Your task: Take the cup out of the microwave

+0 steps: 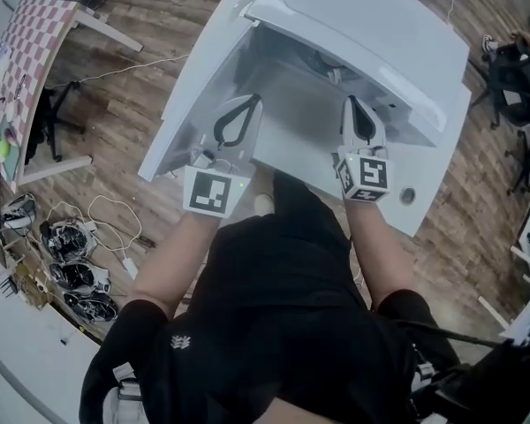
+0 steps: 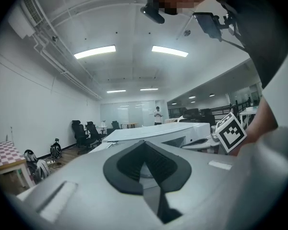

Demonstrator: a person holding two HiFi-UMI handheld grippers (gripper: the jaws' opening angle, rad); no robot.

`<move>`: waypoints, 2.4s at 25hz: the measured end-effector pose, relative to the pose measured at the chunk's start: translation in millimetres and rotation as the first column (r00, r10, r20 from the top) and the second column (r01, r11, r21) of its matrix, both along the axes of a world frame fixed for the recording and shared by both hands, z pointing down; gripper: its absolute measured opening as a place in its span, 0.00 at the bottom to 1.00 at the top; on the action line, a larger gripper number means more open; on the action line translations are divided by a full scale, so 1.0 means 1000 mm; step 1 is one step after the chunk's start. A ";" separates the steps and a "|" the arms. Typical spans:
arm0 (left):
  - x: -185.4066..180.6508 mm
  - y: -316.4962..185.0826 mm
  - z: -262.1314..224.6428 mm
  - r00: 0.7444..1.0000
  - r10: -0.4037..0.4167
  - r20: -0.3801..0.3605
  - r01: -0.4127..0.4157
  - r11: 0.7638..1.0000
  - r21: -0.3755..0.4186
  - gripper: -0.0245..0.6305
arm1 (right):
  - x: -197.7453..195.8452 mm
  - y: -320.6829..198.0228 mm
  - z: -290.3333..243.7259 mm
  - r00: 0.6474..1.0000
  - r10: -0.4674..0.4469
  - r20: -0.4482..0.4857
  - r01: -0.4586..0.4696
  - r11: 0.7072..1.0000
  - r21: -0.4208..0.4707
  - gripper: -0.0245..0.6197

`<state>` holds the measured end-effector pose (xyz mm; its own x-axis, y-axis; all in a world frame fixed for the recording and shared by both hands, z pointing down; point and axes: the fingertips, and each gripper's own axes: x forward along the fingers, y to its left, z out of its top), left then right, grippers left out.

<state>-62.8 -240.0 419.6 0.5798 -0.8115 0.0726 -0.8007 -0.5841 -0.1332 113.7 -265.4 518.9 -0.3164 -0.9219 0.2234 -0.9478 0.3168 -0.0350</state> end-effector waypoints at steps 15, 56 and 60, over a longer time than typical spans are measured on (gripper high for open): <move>0.026 -0.047 0.048 0.999 0.045 0.020 -0.044 0.997 -0.068 0.05 | -0.004 -0.057 0.054 0.999 -0.044 -0.002 0.044 0.997 -0.057 0.25; 0.003 -0.091 0.088 0.999 0.023 0.030 -0.018 0.986 -0.169 0.05 | -0.034 -0.154 0.124 0.996 0.008 -0.088 -0.019 0.992 -0.123 0.70; 0.003 -0.090 0.084 0.999 0.029 0.037 -0.023 0.987 -0.161 0.05 | -0.033 -0.154 0.122 0.996 0.000 -0.087 -0.012 0.991 -0.137 0.64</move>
